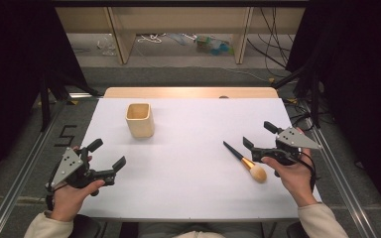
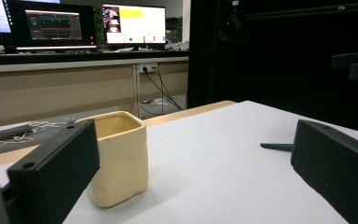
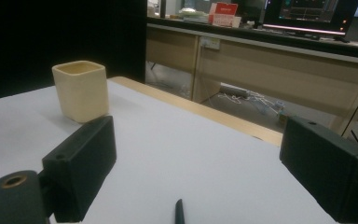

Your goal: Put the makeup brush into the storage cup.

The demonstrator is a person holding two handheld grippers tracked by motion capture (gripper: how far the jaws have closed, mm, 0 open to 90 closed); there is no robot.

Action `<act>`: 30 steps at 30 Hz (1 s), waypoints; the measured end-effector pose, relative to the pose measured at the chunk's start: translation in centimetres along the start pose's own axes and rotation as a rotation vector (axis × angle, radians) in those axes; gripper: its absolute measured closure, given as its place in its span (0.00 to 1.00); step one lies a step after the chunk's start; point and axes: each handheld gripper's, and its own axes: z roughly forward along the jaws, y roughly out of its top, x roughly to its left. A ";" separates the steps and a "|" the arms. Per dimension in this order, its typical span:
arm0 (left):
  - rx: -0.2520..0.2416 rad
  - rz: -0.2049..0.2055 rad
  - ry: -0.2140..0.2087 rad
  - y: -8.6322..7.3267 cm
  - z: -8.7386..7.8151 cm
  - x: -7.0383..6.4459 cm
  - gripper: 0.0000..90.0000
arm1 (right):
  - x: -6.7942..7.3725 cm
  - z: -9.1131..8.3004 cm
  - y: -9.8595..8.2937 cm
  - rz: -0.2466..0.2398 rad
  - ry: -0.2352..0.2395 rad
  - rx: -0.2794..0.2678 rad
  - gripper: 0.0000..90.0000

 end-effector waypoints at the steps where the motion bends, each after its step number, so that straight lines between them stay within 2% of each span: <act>1: 0.000 0.001 0.000 0.0 0.0 0.0 0.01 | 0.0 0.2 0.1 0.001 0.003 0.000 0.13; 6: 0.001 0.001 0.000 0.0 0.0 0.0 0.01 | 0.0 0.9 0.4 -0.005 -0.008 -0.001 0.13; 12: 0.001 0.006 -0.001 0.0 0.0 0.0 0.01 | -0.1 1.7 0.7 -0.006 0.005 0.011 0.13; 20: 0.003 0.007 -0.001 0.0 0.0 0.0 0.01 | -0.3 2.8 1.3 -0.011 0.009 0.000 0.13; 30: 0.004 0.009 -0.001 0.0 0.0 0.0 0.01 | -0.4 3.9 1.7 -0.025 0.000 0.002 0.13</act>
